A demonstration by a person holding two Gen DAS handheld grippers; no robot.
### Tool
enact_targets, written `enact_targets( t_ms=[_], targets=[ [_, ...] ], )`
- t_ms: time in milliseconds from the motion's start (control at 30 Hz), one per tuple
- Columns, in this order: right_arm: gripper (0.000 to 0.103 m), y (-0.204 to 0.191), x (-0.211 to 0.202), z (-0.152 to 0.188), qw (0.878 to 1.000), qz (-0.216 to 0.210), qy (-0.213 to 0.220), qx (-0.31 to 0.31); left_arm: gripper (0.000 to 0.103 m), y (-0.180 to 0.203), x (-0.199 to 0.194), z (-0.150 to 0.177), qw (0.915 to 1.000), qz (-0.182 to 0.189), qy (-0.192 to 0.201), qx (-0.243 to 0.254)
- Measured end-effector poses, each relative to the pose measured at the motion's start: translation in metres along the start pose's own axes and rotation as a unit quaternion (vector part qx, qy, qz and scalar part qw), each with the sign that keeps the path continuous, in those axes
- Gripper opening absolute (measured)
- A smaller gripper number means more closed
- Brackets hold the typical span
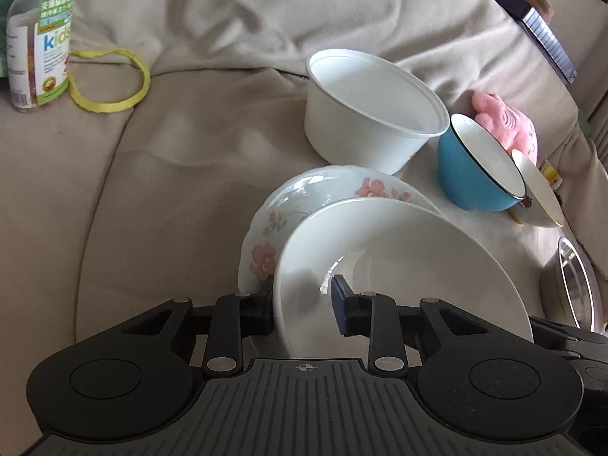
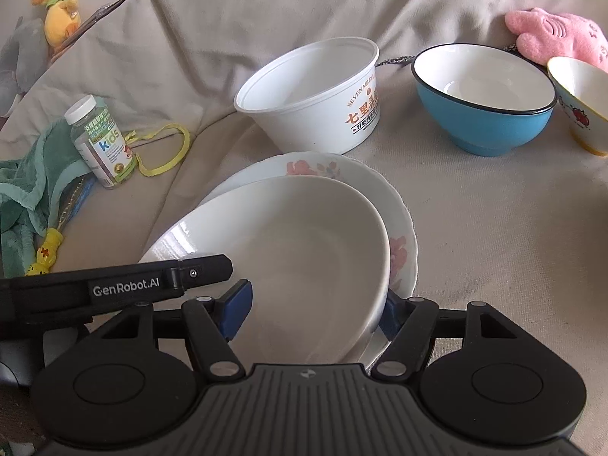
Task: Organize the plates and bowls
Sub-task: 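Carry the white bowl with the left gripper and lower it onto the floral plate, then open the left gripper and withdraw from the white bowl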
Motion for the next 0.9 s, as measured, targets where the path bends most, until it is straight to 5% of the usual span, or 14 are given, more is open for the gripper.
enact_targets(
  t_ms=[233, 433, 600, 900],
  targets=[
    [0.069, -0.003, -0.002, -0.003, 1.0, 0.003, -0.005, 0.004, 0.032, -0.005, -0.017, -0.01, 0.9996, 0.003, 0.027, -0.003],
    [0.072, 0.0, -0.021, -0.019, 0.999, 0.014, 0.033, -0.009, 0.032, -0.015, -0.033, -0.024, 0.9971, -0.017, 0.072, 0.016],
    [0.081, 0.017, -0.035, -0.027, 0.998, 0.011, 0.054, 0.01, 0.036, -0.03, -0.019, -0.024, 0.9987, -0.013, 0.049, -0.01],
    [0.083, 0.046, 0.011, 0.0, 0.991, -0.048, -0.022, 0.125, 0.039, -0.027, 0.014, -0.009, 0.9983, 0.038, -0.007, -0.044]
  ],
)
Point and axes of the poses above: each gripper's, at about its wrist camera, not at the fingertips, and x roughly the way its jaws point, y to its right, z to its underside, the point moved 8 cm from there along x, roughly the way its jaws point, and after that the axes turned 2 degrees about -z, right-handed, at the moved point
